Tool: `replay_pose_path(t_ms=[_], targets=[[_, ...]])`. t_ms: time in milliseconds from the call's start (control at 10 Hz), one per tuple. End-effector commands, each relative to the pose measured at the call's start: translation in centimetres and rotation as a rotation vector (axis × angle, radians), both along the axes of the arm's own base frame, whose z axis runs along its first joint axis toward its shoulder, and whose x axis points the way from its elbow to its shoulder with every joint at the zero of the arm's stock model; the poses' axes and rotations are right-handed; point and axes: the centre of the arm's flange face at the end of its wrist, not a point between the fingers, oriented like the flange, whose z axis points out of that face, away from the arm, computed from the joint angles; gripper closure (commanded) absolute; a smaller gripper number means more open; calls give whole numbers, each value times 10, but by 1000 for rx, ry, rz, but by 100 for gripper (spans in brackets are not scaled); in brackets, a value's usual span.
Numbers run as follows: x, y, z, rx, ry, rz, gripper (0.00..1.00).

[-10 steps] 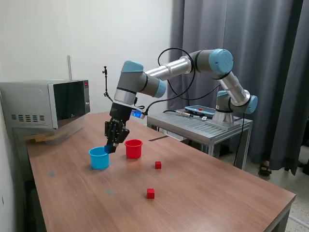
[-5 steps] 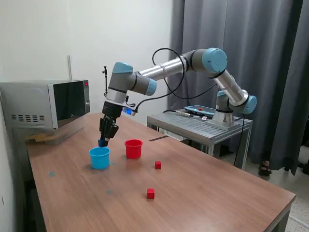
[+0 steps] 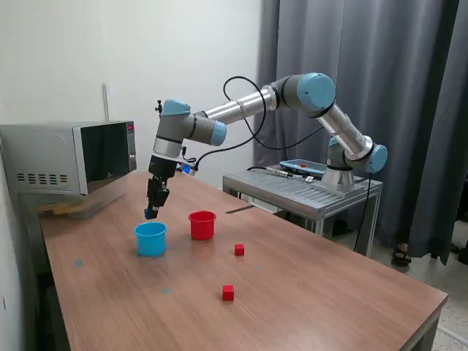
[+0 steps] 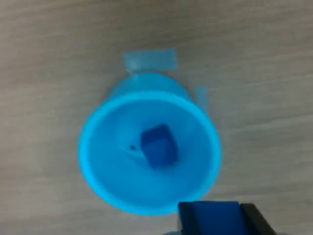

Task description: Place red objects in the red bin, and blue objects in the blue bin.

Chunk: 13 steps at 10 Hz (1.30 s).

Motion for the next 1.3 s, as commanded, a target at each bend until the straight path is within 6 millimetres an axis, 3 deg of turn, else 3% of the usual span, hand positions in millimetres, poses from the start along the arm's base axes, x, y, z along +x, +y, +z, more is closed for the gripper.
replay_pose_path(t_ms=[0, 600, 700, 900, 1200], targets=[[9, 13, -19, -15, -37, -24, 100], [10, 19, -29, -20, -47, -33, 100], [9, 21, -28, -19, -38, -39, 0], [11, 35, -29, -29, -37, -94, 0], [11, 34, -28, -23, -37, -98, 0]])
